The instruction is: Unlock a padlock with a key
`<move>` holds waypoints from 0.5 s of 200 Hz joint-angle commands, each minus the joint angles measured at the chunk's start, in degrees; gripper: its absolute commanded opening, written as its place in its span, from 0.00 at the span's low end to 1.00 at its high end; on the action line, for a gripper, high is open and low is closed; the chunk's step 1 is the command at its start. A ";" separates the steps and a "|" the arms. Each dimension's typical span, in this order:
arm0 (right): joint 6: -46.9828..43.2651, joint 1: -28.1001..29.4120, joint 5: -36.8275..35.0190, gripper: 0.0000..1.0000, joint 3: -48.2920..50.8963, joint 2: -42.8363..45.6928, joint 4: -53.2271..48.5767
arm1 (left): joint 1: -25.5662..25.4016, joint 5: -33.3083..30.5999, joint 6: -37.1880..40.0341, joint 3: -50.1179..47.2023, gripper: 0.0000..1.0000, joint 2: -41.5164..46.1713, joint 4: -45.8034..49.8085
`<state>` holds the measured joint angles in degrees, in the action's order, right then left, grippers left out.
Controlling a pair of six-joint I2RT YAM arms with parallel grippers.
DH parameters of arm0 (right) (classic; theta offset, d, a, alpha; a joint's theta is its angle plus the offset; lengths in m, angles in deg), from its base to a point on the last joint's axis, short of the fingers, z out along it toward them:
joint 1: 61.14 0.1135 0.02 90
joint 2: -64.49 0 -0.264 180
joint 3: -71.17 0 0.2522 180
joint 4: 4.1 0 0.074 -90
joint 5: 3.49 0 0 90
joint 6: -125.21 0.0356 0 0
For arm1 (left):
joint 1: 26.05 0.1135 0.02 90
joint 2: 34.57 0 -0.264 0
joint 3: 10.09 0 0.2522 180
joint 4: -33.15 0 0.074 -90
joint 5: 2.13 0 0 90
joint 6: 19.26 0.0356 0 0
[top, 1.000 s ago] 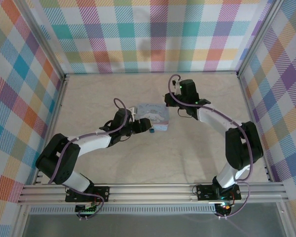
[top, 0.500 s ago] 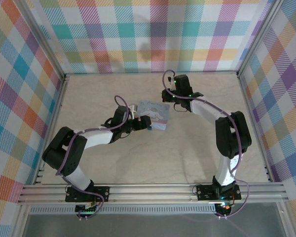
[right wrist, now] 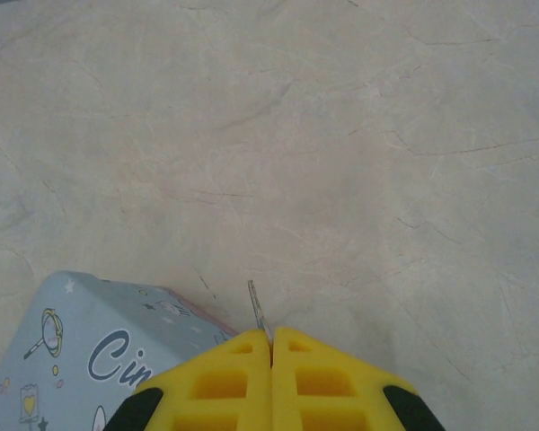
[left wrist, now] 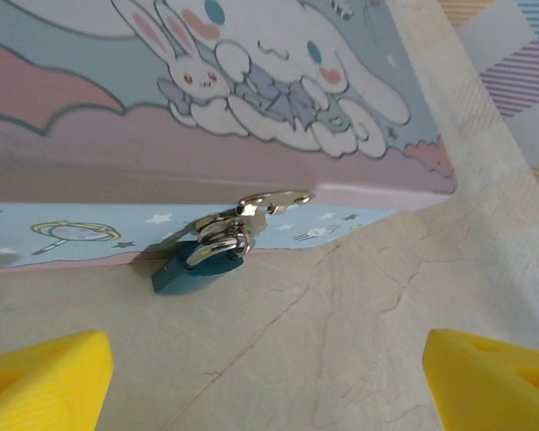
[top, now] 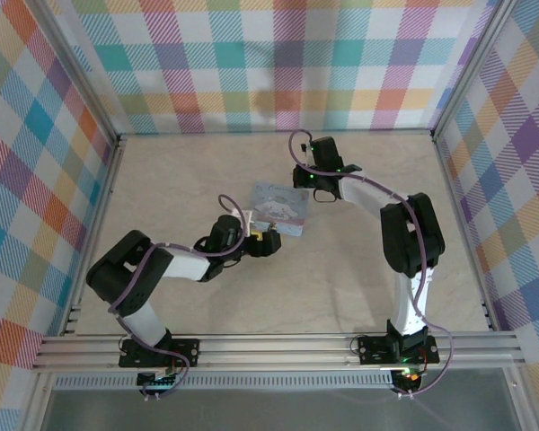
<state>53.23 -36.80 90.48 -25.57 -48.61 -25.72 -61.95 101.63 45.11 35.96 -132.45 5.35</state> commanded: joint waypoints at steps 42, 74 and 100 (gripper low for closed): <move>-1.34 -0.28 1.23 0.00 -1.62 -1.84 -0.51 | -2.50 -4.90 5.70 0.24 0.90 -7.41 -13.75; -1.24 -0.25 1.65 0.00 -1.36 -2.29 -0.35 | -3.21 -3.42 6.87 2.54 0.89 -9.11 -13.44; -0.93 -0.26 2.14 0.00 -0.88 -2.54 0.04 | -3.47 0.58 8.00 4.17 0.84 -9.58 -12.52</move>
<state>52.68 -36.80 91.24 -25.99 -50.23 -25.90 -64.18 98.18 50.66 37.84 -140.71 -5.80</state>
